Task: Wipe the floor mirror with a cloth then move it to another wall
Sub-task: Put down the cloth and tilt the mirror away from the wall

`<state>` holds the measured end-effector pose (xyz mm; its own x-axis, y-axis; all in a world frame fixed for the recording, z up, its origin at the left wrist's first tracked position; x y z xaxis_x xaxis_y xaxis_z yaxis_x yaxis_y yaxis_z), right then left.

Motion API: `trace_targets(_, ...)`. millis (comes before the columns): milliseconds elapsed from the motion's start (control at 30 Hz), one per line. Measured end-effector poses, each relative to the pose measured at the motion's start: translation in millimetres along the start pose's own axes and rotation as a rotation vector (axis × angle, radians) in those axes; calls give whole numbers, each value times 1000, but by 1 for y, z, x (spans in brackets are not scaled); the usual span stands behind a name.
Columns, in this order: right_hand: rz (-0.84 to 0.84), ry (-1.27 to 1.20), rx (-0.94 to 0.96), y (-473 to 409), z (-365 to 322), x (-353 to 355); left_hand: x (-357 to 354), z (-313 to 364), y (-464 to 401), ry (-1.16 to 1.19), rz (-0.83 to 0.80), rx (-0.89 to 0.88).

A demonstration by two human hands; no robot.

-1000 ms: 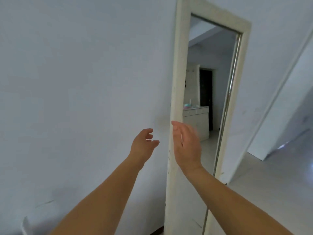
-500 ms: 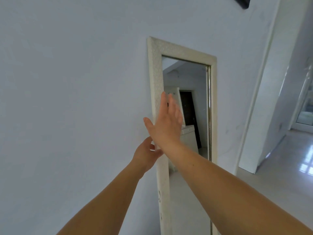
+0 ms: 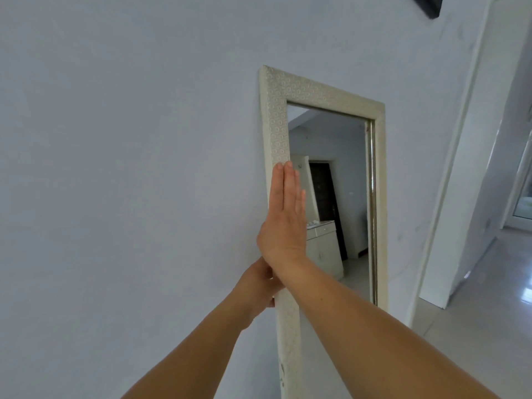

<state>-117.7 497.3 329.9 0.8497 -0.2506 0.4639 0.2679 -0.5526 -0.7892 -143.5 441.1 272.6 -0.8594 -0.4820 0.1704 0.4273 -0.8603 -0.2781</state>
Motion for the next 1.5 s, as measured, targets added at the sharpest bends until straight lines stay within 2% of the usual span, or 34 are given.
trace_targets(300,-46,-39,-5,3,7,17,-11,6,9,-4,-37,6)
trace_targets(500,-64,-102,4,11,19,54,-38,25,19,-49,-128,-17)
trace_targets(800,-106,-251,-34,25,60,134,-117,62,42,-83,-205,-47)
trace_targets(967,-151,-275,-99,30,95,199,-177,86,53,-153,-258,-160)
trace_targets(1100,-107,-269,-144,37,126,247,-220,93,56,-192,-417,-168)
trace_targets(1300,45,-234,-264,48,167,300,-259,97,50,10,-694,-99)
trace_targets(1367,92,-246,-298,51,178,315,-272,96,44,87,-671,-71)
trace_targets(1500,187,-290,-364,61,199,342,-296,98,27,142,-502,-73)
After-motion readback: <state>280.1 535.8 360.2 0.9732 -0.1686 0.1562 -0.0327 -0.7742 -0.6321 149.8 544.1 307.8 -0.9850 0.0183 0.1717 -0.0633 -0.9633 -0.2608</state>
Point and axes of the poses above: each hand's wrist, its own y-axis away from the middle knuckle, its own x-axis out of the back of the hand, z = x × y, the point moved 1 cm from there along -y, towards the middle knuckle, and after that the axes turned 10 degrees about -x, right-handed, at the moved point
